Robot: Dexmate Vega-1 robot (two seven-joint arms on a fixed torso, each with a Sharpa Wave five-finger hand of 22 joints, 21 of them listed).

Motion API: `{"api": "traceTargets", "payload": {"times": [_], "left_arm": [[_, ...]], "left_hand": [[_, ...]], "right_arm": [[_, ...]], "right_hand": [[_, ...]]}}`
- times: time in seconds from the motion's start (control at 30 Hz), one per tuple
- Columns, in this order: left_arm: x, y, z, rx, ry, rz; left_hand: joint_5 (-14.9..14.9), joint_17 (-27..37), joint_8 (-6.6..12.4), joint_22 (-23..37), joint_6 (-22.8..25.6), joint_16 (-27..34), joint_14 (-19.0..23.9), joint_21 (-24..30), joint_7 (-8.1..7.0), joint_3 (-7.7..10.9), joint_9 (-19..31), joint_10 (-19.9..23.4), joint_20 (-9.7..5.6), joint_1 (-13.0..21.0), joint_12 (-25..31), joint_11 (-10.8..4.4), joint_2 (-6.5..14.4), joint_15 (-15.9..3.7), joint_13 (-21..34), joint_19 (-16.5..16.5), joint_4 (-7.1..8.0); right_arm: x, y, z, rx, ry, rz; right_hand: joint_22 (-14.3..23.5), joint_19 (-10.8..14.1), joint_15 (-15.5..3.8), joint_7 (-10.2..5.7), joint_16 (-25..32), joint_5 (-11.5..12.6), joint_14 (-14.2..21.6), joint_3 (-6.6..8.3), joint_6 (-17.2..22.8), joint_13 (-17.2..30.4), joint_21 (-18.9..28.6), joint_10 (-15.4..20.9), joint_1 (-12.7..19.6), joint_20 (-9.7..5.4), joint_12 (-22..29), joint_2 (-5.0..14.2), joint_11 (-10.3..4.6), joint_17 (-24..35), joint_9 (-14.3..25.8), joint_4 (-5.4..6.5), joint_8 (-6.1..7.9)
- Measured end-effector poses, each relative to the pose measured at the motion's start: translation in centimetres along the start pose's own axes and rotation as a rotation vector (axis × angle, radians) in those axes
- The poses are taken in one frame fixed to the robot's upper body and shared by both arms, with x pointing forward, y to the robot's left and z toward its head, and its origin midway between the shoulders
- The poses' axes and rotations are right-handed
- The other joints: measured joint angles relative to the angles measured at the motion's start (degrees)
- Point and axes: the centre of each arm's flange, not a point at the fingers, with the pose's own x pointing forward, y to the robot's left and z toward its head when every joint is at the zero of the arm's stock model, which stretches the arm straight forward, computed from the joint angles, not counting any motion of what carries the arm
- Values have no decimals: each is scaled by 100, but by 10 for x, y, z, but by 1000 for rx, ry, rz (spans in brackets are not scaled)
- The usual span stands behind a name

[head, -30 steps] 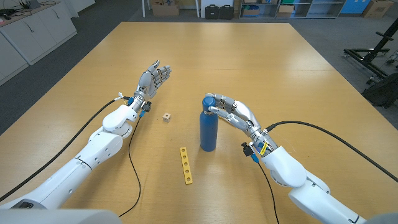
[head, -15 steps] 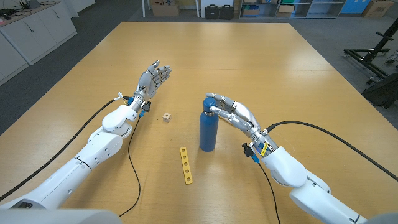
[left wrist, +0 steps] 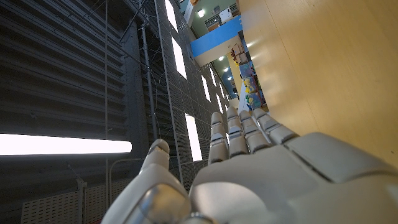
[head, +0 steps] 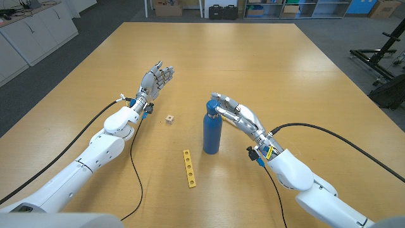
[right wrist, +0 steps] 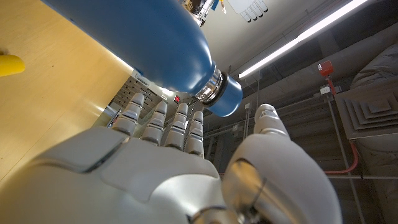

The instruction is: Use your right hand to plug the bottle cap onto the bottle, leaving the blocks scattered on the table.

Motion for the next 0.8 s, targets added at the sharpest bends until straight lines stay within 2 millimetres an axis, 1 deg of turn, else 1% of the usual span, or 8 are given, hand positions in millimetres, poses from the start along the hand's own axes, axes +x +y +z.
{"api": "traceTargets", "payload": {"times": [0.07, 0.13, 0.23, 0.4, 0.47, 0.57, 0.63, 0.8], "left_arm": [[0, 0, 0, 0, -1, 1], [0, -1, 0, 1, -2, 4], [-1, -3, 0, 0, -4, 9], [-3, -4, 0, 4, -13, 19], [-4, -5, 0, 4, -18, 20], [-5, -5, 0, 0, -29, 17], [-6, -3, -1, -5, -32, 16], [-7, 2, 0, -21, -54, 10]], "left_hand": [[0, 0, 0, 0, 0, 0, 0, 0, 0, -7, 0, 1, 0, 0, 0, 1, 0, 0, 0, 0, -7], [0, 0, 0, 0, 30, 0, 0, 0, 30, -7, 0, 20, 0, 0, 0, 21, 0, 0, 0, 0, -7], [0, 0, 0, 0, 30, 0, 0, 0, 30, -7, 0, 20, 0, 0, 0, 21, 0, 0, 0, 0, -7], [0, 0, 0, 0, 61, 0, 0, 0, 61, -6, 0, 51, 0, 0, 0, 51, 0, 0, 0, 0, -6], [0, 0, 0, 0, 61, 0, 14, 0, 61, -6, 0, 51, 0, 0, 0, 51, 0, -13, 0, 0, -6], [0, 0, 0, 0, 61, 0, 54, 0, 61, -6, 0, 51, 0, 0, 0, 51, 0, -9, 0, 0, -6], [0, 0, 0, 0, 61, 0, 63, 0, 61, -6, 0, 51, 0, 0, 0, 51, 0, 0, 0, 0, -6], [0, 0, -6, 0, 61, 0, 63, 0, 61, -6, 0, 51, 0, 17, 0, 51, 17, 0, 0, 0, -6]], "right_arm": [[0, -3, 0, 4, -7, -5], [0, -6, 1, 9, -14, -12], [-1, -12, 1, 10, -18, -25], [-3, -25, -2, 52, -18, -59], [-3, -30, -4, 74, -13, -71], [-1, -40, -7, 88, -9, -91], [1, -49, -11, 106, -1, -111], [5, -69, -23, 145, 28, -164]], "right_hand": [[-8, 61, -11, 68, 30, 0, -12, -97, -68, -33, 0, -53, -231, -254, 41, 9, 72, -11, -19, 97, 23], [-17, 123, -22, 160, 42, 0, -18, -162, -156, -58, 0, -69, -375, -448, 41, 8, 197, -26, -43, 162, 23], [-17, 205, -80, 315, 74, 20, 40, -236, -293, -90, 0, -143, -529, -570, 41, 2, 290, -43, -49, 236, 1], [-44, 235, -112, 447, 74, 44, 15, -355, -676, -151, 0, -370, -767, -599, 12, -45, 347, -85, -93, 354, -44], [-44, 235, -100, 548, 74, 44, -22, -414, -774, -168, -24, -417, -864, -599, 11, -66, 377, -95, -99, 367, -44], [-44, 260, -92, 724, 75, 88, -92, -492, -920, -204, -41, -441, -993, -576, 11, -102, 356, -121, -126, 410, -44], [-44, 270, -69, 854, 75, 88, -114, -504, -930, -207, -41, -471, -1029, -567, 11, -125, 369, -122, -126, 421, -44], [-44, 299, -39, 875, 74, 131, -144, -539, -930, -234, -41, -479, -1068, -596, 11, -143, 377, -148, -152, 456, -19]]}}
